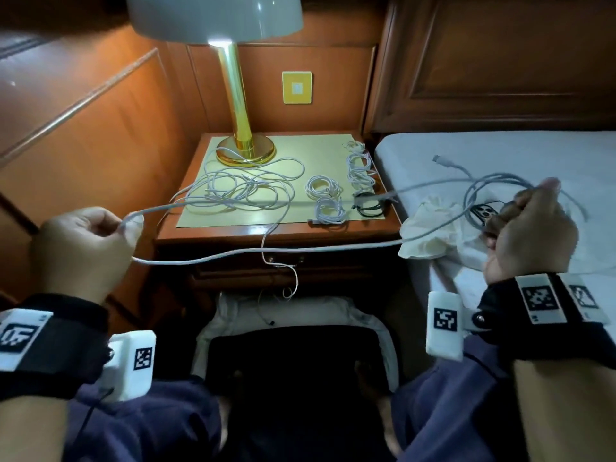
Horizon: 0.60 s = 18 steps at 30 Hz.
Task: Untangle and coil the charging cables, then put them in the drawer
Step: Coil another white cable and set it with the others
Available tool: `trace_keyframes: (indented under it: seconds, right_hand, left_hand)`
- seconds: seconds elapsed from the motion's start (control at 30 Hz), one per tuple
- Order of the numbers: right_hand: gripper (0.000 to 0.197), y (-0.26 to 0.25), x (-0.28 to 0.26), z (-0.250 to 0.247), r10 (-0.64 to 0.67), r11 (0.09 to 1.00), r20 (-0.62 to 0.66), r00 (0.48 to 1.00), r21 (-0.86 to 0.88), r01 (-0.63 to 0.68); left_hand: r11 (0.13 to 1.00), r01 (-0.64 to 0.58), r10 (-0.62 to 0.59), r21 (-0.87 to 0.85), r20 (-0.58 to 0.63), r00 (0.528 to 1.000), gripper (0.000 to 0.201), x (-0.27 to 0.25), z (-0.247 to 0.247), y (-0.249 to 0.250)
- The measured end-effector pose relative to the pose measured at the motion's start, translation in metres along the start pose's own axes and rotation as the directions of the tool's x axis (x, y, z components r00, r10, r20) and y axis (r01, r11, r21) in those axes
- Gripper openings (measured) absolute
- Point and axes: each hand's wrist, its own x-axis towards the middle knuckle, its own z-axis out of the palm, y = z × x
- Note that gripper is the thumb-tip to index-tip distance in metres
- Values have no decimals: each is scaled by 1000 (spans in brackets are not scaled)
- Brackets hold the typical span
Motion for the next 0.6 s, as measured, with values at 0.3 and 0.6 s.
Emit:
trace_keyframes:
  seconds: [0.3,0.6]
  right_hand:
    - [47,13,-2,5,-145,973,91,985,-170,158]
    - [50,18,6,0,-247,879,103,964,-395,267]
  left_hand:
    - [503,552,-307,-664,460,833,22,-2,-2,24]
    - [994,101,-92,-28,230,969,36,-19,14,24]
